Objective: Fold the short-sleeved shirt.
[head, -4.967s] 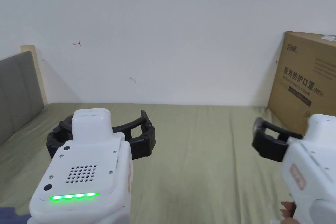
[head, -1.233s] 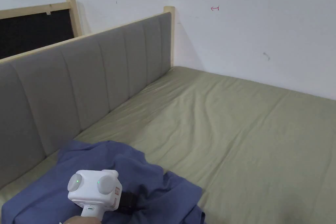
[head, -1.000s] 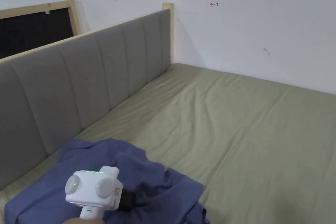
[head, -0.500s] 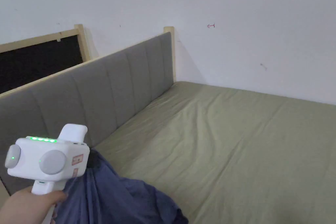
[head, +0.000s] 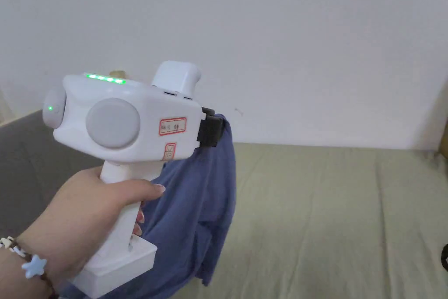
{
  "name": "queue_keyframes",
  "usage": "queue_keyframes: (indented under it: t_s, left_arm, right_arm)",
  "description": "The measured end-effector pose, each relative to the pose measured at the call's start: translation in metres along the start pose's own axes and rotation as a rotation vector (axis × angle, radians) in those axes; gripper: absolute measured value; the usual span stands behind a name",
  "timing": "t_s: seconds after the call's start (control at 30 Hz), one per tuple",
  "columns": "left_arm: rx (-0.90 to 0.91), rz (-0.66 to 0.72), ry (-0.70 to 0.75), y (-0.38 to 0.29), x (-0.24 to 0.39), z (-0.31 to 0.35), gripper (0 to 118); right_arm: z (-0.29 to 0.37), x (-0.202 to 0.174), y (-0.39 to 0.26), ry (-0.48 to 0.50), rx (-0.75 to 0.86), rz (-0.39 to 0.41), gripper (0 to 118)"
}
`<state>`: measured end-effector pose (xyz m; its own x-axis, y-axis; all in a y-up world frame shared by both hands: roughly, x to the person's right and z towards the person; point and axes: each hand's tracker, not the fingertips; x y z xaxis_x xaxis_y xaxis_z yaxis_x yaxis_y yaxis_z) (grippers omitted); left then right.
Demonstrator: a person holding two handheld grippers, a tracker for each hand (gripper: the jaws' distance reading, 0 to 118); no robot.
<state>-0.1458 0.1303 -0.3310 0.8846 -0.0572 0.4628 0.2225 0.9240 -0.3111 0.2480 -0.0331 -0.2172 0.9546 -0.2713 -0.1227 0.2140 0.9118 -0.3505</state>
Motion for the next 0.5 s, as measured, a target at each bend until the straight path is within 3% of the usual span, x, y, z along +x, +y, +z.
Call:
queue_keyframes:
  t_s: [0.17, 0.3, 0.4, 0.43, 0.47, 0.5]
  left_arm:
    - [-0.122, 0.068, -0.236, -0.008, 0.07, -0.09, 0]
    - [-0.391, 0.102, -0.321, -0.06, 0.119, -0.187, 0]
    - [-0.617, 0.223, -0.366, -0.119, 0.135, -0.249, 1]
    - [-0.7, 0.287, -0.385, -0.141, 0.137, -0.266, 12]
    - [-0.766, 0.352, -0.414, -0.161, 0.136, -0.279, 35]
    - [-0.81, 0.41, -0.417, -0.179, 0.136, -0.284, 75]
  right_arm:
    - [0.026, 0.041, 0.001, -0.09, 0.025, -0.012, 0]
    - [0.03, 0.069, -0.008, -0.153, -0.001, -0.064, 0]
    - [0.025, 0.081, -0.02, -0.177, -0.031, -0.098, 0]
    - [0.023, 0.083, -0.024, -0.179, -0.043, -0.101, 0]
    - [0.02, 0.085, -0.029, -0.181, -0.057, -0.105, 0]
    - [0.018, 0.085, -0.032, -0.181, -0.068, -0.105, 0]
